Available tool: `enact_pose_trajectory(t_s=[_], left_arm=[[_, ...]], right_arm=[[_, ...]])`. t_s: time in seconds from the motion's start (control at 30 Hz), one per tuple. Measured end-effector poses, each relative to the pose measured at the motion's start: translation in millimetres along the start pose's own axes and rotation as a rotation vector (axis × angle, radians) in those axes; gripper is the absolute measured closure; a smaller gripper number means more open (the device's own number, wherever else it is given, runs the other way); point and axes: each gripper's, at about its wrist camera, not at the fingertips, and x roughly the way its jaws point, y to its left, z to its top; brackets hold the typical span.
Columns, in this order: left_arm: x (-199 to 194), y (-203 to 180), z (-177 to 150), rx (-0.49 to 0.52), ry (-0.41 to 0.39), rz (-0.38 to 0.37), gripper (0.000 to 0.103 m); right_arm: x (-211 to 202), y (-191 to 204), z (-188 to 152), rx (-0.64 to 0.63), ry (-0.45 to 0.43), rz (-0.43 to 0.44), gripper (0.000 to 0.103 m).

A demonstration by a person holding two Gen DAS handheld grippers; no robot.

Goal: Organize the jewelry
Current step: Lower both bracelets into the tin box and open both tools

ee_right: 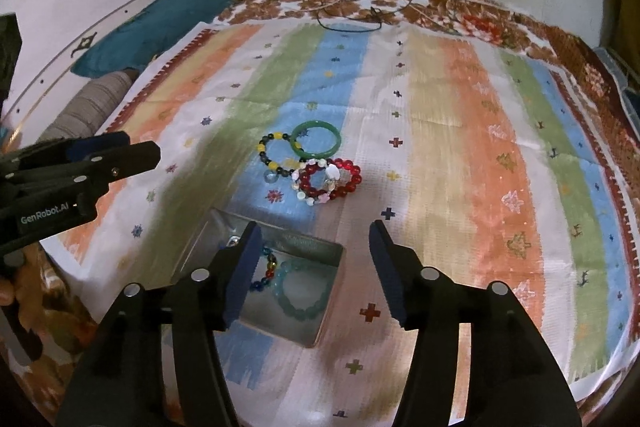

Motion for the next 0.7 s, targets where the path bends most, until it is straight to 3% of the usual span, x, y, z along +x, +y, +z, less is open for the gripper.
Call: enact_pose_trajectory(t_s=[0.33, 0.7], left_arm=[[18, 8, 12, -0.033, 0.027, 0.009, 0.02], [43, 31, 22, -0.123, 0.076, 0.034, 0.012]], right_arm=[[12, -18, 15, 0.061, 0.018, 0.017, 0.03], [31, -17, 27, 0.045, 0.052, 0.026, 0.024]])
